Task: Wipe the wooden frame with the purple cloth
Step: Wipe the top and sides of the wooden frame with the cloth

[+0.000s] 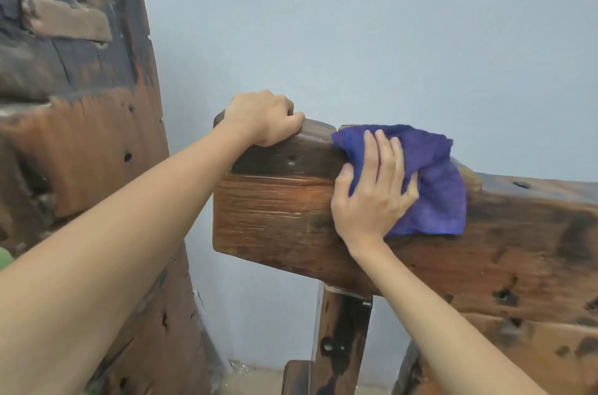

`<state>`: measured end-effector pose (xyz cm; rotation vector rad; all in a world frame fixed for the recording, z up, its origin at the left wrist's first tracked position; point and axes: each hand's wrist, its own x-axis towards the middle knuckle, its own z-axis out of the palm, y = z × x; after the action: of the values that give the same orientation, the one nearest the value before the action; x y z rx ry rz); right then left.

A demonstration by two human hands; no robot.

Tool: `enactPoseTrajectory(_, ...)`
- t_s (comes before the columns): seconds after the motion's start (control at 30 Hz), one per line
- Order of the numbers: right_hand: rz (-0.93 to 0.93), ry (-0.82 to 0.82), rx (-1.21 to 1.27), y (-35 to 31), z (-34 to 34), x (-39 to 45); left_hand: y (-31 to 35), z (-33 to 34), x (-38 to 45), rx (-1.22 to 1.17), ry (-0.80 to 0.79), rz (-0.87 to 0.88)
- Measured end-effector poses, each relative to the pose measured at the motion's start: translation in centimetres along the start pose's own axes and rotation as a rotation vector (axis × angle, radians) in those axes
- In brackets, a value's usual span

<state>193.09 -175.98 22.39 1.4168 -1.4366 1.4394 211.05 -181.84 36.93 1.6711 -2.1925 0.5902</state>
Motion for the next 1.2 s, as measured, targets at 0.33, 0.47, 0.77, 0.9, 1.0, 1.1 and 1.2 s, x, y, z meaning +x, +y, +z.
enactPoseTrajectory(0.33,-0.838,-0.996,0.082,9.2,-1.0,-11.3,-1.2,-1.0,-1.4,-0.088,-0.133,-0.034)
enactPoseTrajectory(0.47,-0.772,-0.808,0.182,17.6,-5.3,-5.2,-0.3,-1.2,-1.0,-0.057,-0.132,-0.059)
enactPoseTrajectory(0.77,0.215,-0.02,-0.023,6.8,-1.8,3.9,8.3,-0.2,1.0,-0.095,-0.269,-0.044)
enactPoseTrajectory(0.9,-0.309,-0.067,-0.089,8.0,-1.0,-1.6,10.6,0.4,2.2,-0.218,-0.302,0.051)
enactPoseTrajectory(1.0,-0.746,-0.317,-0.066,14.8,-3.0,-6.1,9.6,0.9,2.3,-0.227,-0.253,0.167)
enactPoseTrajectory(1.1,-0.708,-0.584,-0.088,24.4,-7.8,-7.4,9.5,1.2,2.8,-0.206,-0.255,0.195)
enactPoseTrajectory(1.2,-0.451,-0.574,-0.158,31.8,-12.6,-5.9,10.3,1.1,2.9,-0.172,-0.251,0.134)
